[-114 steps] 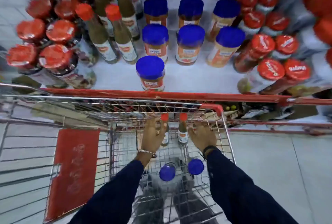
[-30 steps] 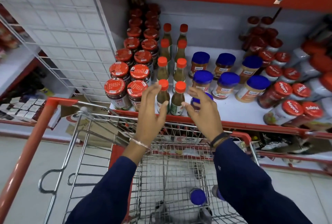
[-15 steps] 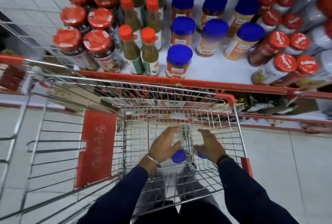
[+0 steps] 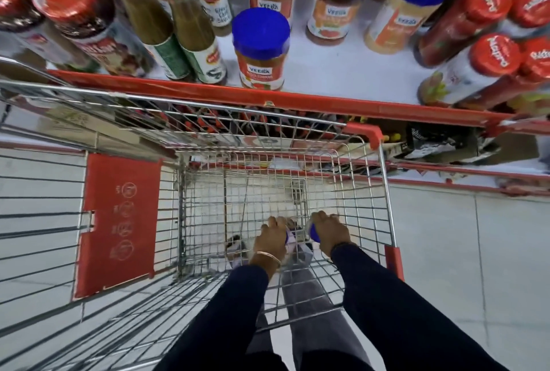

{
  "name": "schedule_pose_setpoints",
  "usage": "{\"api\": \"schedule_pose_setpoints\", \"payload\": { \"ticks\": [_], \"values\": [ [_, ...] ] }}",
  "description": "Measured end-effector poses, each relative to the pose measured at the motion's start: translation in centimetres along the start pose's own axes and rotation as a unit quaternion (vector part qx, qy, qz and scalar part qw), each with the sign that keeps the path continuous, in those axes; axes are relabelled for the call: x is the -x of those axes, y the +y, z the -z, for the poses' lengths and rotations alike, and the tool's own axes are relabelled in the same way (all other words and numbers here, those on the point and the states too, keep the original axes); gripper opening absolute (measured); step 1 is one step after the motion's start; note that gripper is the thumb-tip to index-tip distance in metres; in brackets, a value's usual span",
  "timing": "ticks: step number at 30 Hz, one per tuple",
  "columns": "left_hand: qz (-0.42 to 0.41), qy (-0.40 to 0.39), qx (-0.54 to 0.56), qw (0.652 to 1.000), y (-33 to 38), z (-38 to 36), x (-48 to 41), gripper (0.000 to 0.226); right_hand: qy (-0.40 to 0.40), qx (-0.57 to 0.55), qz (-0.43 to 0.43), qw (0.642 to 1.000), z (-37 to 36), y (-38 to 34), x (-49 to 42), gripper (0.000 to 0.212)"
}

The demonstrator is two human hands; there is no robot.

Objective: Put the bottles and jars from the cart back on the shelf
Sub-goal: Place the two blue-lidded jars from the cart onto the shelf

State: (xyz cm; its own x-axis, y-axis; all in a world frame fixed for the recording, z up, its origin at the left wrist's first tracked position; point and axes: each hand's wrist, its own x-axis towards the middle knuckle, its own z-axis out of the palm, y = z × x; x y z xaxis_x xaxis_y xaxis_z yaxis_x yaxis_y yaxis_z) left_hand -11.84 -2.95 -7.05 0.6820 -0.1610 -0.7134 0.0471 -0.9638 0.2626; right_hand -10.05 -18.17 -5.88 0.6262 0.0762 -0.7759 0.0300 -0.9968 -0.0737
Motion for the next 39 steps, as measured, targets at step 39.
{"api": "schedule_pose_setpoints", "payload": {
  "ticks": [39],
  "values": [
    [-0.272, 0.323, 0.025, 0.906, 12.3, 34.0, 6.5, 0.061, 0.415, -0.259, 0.105, 0.866, 31.5, 4.2, 14.4, 0.043]
  ]
}}
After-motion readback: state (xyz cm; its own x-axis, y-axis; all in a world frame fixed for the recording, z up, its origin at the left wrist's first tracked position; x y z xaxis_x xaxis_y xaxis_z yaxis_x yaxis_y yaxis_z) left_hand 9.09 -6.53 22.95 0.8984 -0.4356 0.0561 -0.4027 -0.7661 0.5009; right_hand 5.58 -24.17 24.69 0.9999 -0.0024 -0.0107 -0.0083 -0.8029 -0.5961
